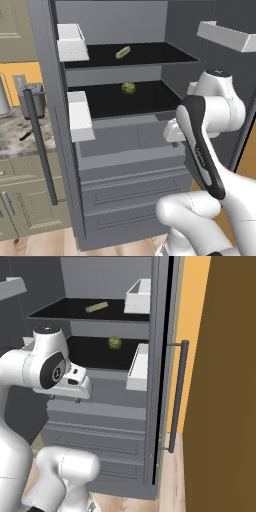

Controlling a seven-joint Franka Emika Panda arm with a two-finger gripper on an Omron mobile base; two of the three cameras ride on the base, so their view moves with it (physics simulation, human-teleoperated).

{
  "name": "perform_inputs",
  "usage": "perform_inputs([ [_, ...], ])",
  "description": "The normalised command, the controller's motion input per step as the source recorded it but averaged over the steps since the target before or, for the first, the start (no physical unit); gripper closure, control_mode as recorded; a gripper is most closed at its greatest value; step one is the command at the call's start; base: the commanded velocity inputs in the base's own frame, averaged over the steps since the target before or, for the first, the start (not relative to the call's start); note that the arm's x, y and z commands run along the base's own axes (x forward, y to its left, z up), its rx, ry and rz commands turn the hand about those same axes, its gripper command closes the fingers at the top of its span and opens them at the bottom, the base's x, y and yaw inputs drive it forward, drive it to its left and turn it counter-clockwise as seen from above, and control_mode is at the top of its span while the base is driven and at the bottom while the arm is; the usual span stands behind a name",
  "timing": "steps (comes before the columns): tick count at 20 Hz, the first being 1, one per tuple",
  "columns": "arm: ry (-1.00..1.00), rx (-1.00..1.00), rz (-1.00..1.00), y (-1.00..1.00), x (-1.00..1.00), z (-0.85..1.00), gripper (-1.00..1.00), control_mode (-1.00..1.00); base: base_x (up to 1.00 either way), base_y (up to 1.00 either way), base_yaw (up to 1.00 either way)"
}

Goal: Retrieve the butter from the fridge and place it on a plate on the dining table. Then retrieve the butter knife by the fridge and place it near the plate.

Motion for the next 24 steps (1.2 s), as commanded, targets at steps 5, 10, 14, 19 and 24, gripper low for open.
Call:
perform_inputs([
  [5, 0.00, -0.01, 0.00, 0.05, 0.00, 0.00, -1.00, -1.00, 0.00, 0.00, 0.00],
  [10, 0.00, 0.00, -0.01, 0.09, 0.03, 0.00, -1.00, -1.00, 0.00, 0.00, 0.00],
  [14, 0.00, 0.00, 0.00, 0.00, 0.00, 0.00, -1.00, 1.00, 0.34, 0.33, -0.15],
  [19, 0.00, 0.00, 0.00, 0.00, 0.00, 0.00, -1.00, 1.00, 0.54, 0.36, -0.18],
  [24, 0.00, 0.00, 0.00, 0.00, 0.00, 0.00, -1.00, 1.00, 0.35, 0.19, -0.08],
])
